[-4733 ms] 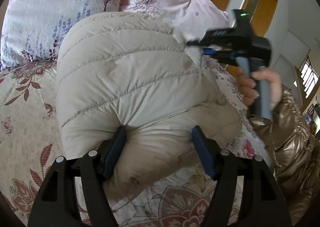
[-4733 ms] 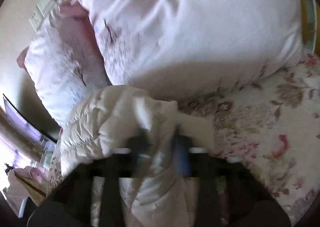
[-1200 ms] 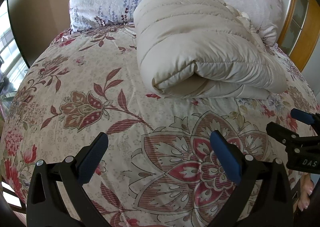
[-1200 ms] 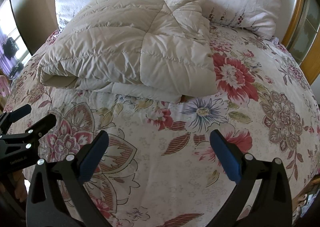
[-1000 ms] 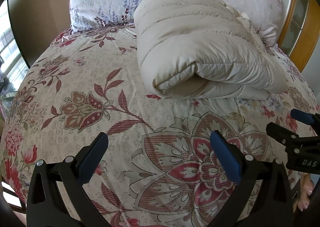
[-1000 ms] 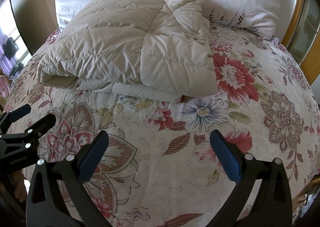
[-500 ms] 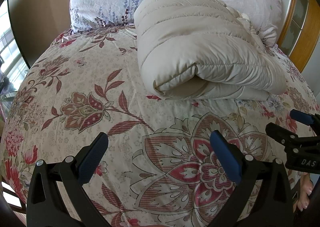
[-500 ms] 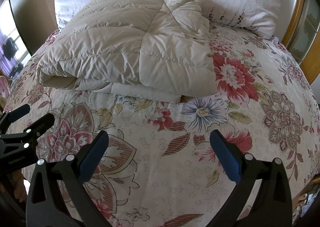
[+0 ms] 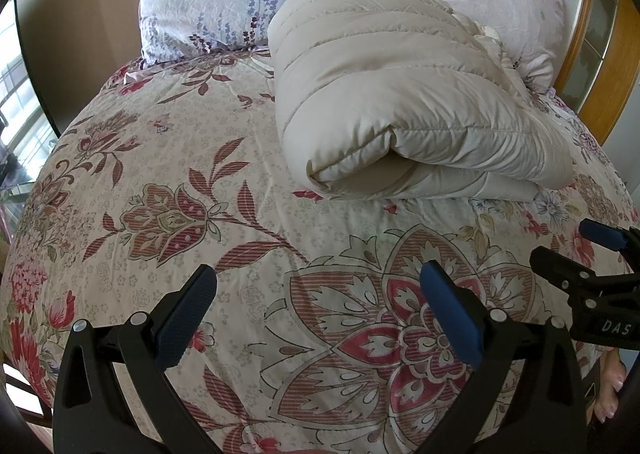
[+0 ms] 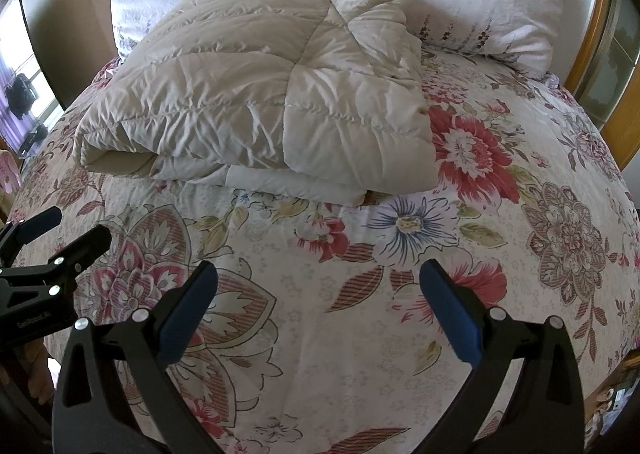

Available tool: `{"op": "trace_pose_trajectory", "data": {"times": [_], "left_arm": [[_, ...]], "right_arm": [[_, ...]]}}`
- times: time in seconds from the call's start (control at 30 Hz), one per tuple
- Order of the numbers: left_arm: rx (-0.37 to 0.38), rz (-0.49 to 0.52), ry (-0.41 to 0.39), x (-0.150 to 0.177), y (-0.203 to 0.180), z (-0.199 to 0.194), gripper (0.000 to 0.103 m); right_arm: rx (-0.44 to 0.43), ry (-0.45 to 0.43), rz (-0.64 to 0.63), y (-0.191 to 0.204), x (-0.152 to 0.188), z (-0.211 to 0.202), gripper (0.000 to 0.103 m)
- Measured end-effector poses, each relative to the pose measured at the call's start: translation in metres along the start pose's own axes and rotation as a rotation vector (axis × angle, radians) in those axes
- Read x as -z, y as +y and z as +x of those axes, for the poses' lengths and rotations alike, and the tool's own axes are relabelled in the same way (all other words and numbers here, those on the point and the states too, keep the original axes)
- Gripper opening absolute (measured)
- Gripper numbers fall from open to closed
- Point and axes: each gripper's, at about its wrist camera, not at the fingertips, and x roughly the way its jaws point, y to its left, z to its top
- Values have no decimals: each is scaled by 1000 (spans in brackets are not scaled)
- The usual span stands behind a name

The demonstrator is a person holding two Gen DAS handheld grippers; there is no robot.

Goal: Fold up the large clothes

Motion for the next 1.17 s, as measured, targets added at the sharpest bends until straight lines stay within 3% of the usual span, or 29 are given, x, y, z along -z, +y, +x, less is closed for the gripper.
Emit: {"op": "trace_pose_trajectory", "data": {"times": [1.17], "left_arm": [[-2, -11, 3, 0, -2, 2, 102]], "right_arm": [[-17, 16, -9, -1, 1, 5, 101]]}}
